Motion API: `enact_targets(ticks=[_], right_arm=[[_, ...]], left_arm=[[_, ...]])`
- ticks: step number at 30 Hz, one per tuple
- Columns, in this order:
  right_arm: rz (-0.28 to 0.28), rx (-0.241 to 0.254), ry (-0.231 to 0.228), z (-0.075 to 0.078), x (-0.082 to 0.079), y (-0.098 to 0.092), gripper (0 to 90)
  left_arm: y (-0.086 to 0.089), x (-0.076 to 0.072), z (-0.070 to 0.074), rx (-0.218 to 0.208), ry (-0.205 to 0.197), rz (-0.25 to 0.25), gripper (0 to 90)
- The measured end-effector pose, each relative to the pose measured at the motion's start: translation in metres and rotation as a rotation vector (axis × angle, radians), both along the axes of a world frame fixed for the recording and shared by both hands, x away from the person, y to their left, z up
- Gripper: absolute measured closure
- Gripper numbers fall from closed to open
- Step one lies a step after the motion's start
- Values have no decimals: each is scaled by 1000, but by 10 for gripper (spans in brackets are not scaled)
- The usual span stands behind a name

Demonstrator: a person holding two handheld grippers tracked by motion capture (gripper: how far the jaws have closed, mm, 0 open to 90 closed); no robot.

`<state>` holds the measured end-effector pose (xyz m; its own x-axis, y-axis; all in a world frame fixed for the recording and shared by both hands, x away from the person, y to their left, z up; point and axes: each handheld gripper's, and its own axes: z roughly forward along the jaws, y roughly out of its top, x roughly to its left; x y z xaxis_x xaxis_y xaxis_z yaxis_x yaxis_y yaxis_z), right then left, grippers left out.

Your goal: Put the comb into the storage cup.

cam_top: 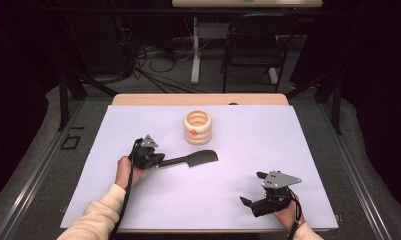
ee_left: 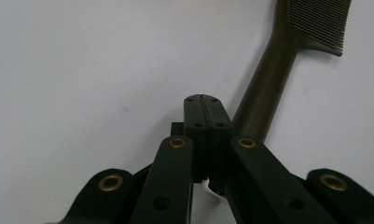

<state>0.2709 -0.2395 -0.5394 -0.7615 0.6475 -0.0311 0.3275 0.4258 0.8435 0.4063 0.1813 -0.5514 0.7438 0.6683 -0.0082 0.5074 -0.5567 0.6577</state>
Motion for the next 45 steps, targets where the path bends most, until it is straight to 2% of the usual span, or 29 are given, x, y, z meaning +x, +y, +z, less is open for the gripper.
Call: enact_targets(ticks=[19, 26, 27, 32, 38, 39, 40, 41, 43, 45], right_arm=[[-1, -2, 6, 0, 0, 0, 0], [0, -3, 8, 0, 0, 0, 0], [-1, -2, 6, 0, 0, 0, 0], [0, -3, 7, 0, 0, 0, 0], [2, 2, 9, 0, 0, 0, 0], [2, 3, 9, 0, 0, 0, 0], [2, 3, 9, 0, 0, 0, 0], [2, 4, 10, -1, 0, 0, 0], [1, 4, 11, -1, 0, 1, 0], [1, 6, 11, -1, 0, 0, 0]], left_arm=[[-4, -5, 2, 22, 24, -25, 899], [-4, -5, 3, 23, 15, -25, 895], [-3, -6, 4, 18, 6, -18, 834], [1, -6, 9, -6, -14, -10, 726], [4, -5, 17, -26, -34, -4, 552], [4, -5, 17, -26, -34, -4, 504], [3, -5, 18, -22, -36, 1, 504], [4, -4, 19, -14, -29, -12, 402], [3, -4, 21, -12, -29, -18, 376], [2, -5, 24, 3, -35, -29, 273]])
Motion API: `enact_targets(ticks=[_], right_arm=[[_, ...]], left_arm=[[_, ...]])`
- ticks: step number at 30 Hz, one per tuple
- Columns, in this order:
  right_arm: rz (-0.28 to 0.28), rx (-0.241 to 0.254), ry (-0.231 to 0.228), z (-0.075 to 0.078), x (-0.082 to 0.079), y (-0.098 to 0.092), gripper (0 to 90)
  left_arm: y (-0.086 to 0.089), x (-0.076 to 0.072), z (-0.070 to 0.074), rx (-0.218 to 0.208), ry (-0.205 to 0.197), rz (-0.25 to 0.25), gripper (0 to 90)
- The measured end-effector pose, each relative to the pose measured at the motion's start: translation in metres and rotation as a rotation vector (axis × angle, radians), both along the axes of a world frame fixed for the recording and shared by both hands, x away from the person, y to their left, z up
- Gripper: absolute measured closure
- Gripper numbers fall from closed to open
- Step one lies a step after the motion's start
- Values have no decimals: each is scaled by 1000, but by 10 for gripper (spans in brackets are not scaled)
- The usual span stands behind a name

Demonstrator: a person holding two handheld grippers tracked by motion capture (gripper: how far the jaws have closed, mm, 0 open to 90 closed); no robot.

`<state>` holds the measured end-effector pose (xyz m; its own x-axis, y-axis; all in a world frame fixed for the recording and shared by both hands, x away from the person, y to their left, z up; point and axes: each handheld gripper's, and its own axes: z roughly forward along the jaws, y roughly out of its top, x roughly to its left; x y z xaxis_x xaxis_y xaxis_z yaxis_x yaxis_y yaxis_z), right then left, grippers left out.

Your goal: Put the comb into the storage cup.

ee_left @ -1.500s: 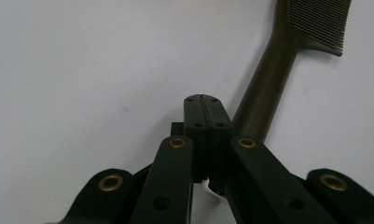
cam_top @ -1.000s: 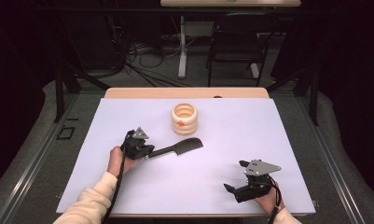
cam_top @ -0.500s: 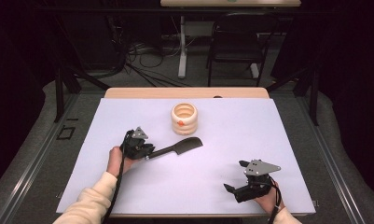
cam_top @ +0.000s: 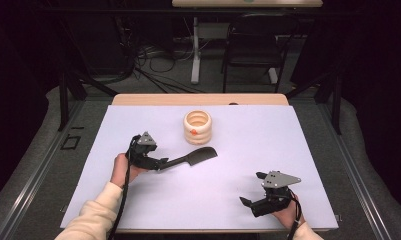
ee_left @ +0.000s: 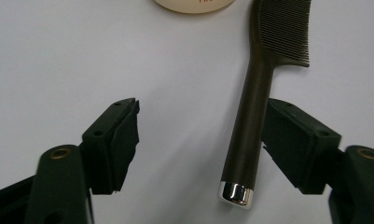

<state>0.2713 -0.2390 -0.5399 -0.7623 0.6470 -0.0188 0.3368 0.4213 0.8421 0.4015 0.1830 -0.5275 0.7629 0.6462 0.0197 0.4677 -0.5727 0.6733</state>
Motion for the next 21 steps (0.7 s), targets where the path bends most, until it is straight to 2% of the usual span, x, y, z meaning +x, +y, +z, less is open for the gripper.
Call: enact_targets(ticks=[3, 6, 9, 11, 16, 21], right_arm=[[0, 0, 1, 0, 0, 0, 0], [1, 1, 2, 0, 0, 0, 0], [3, 0, 3, 0, 0, 0, 0], [3, -2, 3, 0, 0, 0, 0], [1, -4, 5, 0, 0, 1, 0], [2, -3, 7, 0, 0, 1, 0]], left_arm=[[-2, -1, 2, 8, -5, -3, 191], [-5, -2, 6, 29, -20, -15, 155], [-7, -3, 8, 37, -17, -22, 135], [-10, -3, 10, 53, -14, -33, 71], [-14, -5, 12, 71, -22, -41, 13], [-20, -5, 12, 99, -17, -57, 0]])
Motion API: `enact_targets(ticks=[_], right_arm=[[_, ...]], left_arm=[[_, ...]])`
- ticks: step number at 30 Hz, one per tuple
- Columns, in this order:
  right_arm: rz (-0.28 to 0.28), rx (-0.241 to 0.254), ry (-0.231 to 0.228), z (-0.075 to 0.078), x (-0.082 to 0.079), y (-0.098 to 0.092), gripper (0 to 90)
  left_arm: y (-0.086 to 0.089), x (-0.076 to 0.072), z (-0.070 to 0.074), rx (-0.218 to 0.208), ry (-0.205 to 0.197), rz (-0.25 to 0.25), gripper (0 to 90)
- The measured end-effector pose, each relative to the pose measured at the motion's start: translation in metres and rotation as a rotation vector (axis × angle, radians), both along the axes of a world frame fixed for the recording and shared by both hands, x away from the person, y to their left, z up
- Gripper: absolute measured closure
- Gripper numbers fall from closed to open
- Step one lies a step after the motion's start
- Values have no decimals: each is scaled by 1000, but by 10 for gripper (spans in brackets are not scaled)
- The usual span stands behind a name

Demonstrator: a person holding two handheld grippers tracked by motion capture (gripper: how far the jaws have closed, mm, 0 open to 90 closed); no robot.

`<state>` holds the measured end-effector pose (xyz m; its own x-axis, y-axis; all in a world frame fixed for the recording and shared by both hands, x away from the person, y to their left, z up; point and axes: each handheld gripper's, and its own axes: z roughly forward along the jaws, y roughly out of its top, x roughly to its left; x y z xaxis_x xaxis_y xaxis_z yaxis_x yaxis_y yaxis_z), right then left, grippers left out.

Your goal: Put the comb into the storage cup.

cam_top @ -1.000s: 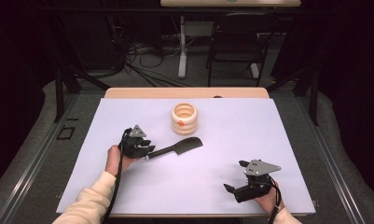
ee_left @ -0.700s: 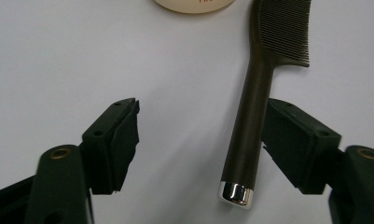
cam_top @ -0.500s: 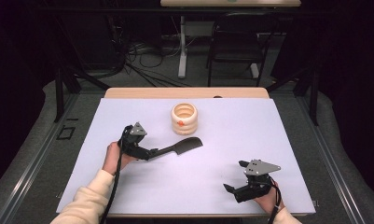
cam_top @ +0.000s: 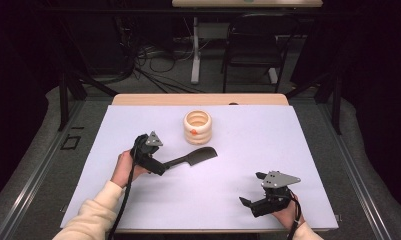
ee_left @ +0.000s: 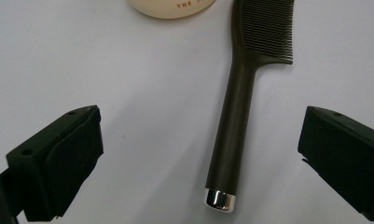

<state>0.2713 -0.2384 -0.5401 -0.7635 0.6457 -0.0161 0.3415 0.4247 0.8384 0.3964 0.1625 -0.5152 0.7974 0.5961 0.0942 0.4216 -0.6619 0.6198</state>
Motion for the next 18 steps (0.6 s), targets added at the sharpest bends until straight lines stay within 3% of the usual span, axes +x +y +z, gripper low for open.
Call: enact_targets(ticks=[6, 9, 18], right_arm=[[1, 2, -1, 0, 0, 0, 0], [1, 2, 1, 0, 0, 0, 0], [3, 9, 3, 0, 1, 0, 0]], left_arm=[[-11, 1, 3, 40, 5, -26, 0], [-20, 2, 7, 90, 12, -63, 6], [-37, 8, 6, 160, 52, -86, 7]])
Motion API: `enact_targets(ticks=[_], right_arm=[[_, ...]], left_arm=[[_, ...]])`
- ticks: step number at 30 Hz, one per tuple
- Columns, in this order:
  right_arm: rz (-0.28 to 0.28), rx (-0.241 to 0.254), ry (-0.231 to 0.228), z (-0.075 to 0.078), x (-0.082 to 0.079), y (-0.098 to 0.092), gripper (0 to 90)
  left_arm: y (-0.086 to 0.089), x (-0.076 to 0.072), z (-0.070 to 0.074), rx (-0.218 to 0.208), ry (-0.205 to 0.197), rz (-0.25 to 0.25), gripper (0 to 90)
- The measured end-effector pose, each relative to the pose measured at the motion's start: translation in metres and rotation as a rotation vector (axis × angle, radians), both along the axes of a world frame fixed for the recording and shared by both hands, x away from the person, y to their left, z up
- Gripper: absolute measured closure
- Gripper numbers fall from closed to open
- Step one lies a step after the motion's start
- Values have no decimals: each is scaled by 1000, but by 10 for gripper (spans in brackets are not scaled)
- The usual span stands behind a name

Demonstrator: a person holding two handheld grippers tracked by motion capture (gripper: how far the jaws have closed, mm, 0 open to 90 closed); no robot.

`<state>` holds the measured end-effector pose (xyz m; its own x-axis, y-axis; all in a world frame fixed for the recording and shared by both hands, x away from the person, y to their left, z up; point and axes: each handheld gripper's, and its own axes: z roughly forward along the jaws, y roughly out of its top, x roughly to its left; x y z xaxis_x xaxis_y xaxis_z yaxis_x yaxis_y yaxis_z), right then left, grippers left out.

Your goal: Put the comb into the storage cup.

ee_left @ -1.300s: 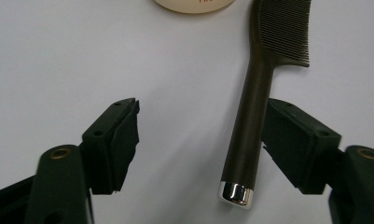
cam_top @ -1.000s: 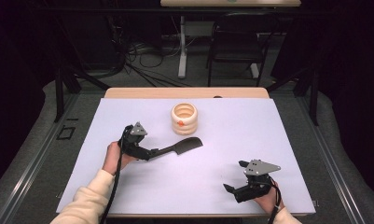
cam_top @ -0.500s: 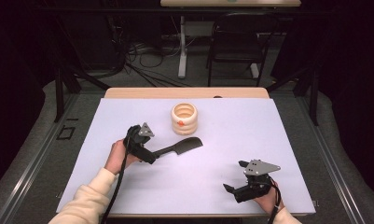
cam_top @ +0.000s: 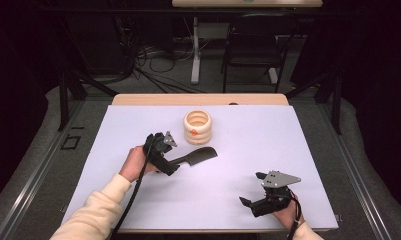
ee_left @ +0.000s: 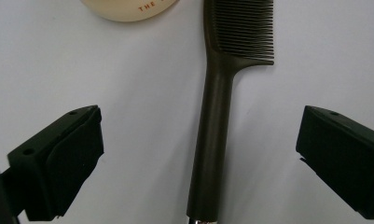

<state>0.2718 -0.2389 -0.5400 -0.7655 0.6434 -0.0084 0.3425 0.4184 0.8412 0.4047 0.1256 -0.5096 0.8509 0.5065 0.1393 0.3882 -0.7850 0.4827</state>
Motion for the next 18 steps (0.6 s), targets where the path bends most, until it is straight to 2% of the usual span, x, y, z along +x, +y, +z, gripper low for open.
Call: enact_targets(ticks=[3, 5, 7, 8, 18], right_arm=[[1, -3, 1, 0, 0, 0, 0], [-2, 2, 1, 0, -1, 0, 0], [-1, -3, 1, 0, -1, 0, 0], [-3, -1, 0, 0, -1, 0, 0], [-3, -3, 1, 0, 0, 0, 0]], left_arm=[[-4, 2, 0, 28, 2, -10, 67], [-7, 2, 0, 44, 12, -21, 157], [-11, 3, -1, 62, 20, -32, 191], [-12, 3, -1, 65, 25, -35, 248], [-28, 10, -6, 157, 64, -72, 439]])
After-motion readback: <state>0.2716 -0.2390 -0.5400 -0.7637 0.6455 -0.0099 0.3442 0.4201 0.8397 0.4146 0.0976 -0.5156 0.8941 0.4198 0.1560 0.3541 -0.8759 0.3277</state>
